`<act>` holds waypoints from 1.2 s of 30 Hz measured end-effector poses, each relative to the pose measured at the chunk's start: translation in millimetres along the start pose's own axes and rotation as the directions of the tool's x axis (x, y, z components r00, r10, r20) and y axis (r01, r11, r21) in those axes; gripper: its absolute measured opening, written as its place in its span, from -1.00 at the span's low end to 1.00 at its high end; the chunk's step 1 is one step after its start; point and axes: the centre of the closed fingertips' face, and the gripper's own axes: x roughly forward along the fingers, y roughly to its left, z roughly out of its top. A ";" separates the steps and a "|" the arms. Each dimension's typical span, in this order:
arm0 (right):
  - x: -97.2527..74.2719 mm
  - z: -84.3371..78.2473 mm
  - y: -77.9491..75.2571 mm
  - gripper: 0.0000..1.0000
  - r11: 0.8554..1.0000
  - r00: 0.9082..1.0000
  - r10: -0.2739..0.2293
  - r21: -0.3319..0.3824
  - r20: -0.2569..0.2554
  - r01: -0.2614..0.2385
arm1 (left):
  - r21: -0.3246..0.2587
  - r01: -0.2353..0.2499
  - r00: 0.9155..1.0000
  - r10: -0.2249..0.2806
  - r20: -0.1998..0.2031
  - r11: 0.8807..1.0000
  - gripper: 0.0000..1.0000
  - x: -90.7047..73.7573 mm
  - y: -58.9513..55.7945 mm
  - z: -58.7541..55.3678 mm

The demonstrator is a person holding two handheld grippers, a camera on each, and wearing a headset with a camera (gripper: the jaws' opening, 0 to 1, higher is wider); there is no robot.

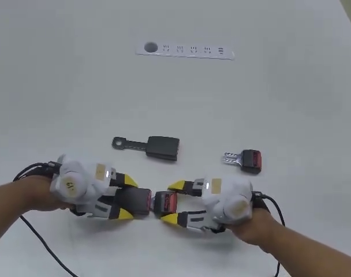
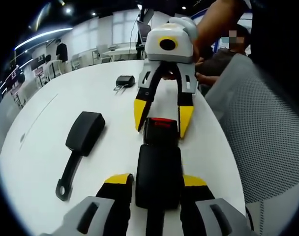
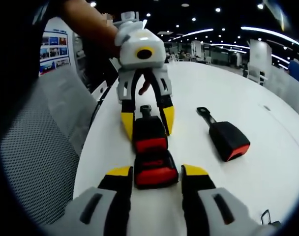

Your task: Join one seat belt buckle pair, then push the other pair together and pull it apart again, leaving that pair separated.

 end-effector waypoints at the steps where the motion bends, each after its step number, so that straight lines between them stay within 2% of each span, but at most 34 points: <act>1: -1.0 5.3 -1.5 0.11 1.000 1.000 -0.015 0.026 0.026 0.014 | -0.009 0.001 1.000 -0.001 0.001 1.000 -0.07 -1.7 -0.1 1.6; 2: -3.6 10.1 -3.8 0.37 0.998 0.998 -0.030 0.057 0.047 0.027 | -0.022 0.001 1.000 0.000 0.025 1.000 0.01 -5.1 -1.0 7.6; 3: -5.9 12.3 -6.8 0.50 0.998 0.998 -0.044 0.055 0.053 0.041 | -0.047 -0.006 0.999 0.008 0.039 0.999 0.07 -7.8 -0.4 11.5; 5: -11.5 14.4 -11.7 0.56 0.996 0.996 -0.071 0.050 0.055 0.069 | -0.049 -0.051 0.997 0.054 0.061 0.997 0.27 -12.8 6.7 18.2; 7: -15.8 16.0 -13.1 0.63 0.995 0.995 -0.083 0.068 0.054 0.079 | -0.067 -0.059 0.996 0.063 0.064 0.996 0.46 -16.9 6.7 22.9; 9: -21.1 18.6 -16.4 0.68 0.993 0.992 -0.108 0.053 0.070 0.104 | -0.065 -0.075 0.994 0.079 0.069 0.995 0.52 -20.3 6.8 28.6; 11: -24.2 18.8 -16.8 0.67 0.992 0.991 -0.111 0.061 0.070 0.107 | -0.060 -0.088 0.993 0.092 0.068 0.994 0.54 -22.5 7.6 32.4; 17: -38.0 24.4 -24.0 0.75 0.986 0.983 -0.157 0.069 0.091 0.151 | -0.080 -0.124 0.985 0.133 0.108 0.989 0.55 -32.0 12.8 55.5; 21: -50.0 28.2 -30.8 0.77 0.982 0.978 -0.182 0.072 0.104 0.176 | -0.063 -0.139 0.984 0.144 0.101 0.988 0.55 -33.8 15.1 62.3; 23: -57.6 30.2 -36.0 0.77 0.979 0.974 -0.197 0.081 0.110 0.189 | -0.055 -0.145 0.983 0.150 0.102 0.988 0.55 -35.7 18.4 67.7; 28: -77.0 21.9 -52.4 0.78 0.967 0.966 -0.243 0.096 0.088 0.234 | -0.035 -0.153 0.982 0.156 0.102 0.988 0.55 -38.2 24.9 78.7; 36: -108.6 12.0 -81.5 0.80 0.950 0.951 -0.300 0.110 0.073 0.291 | -0.009 -0.160 0.982 0.160 0.097 0.987 0.54 -35.0 42.0 87.4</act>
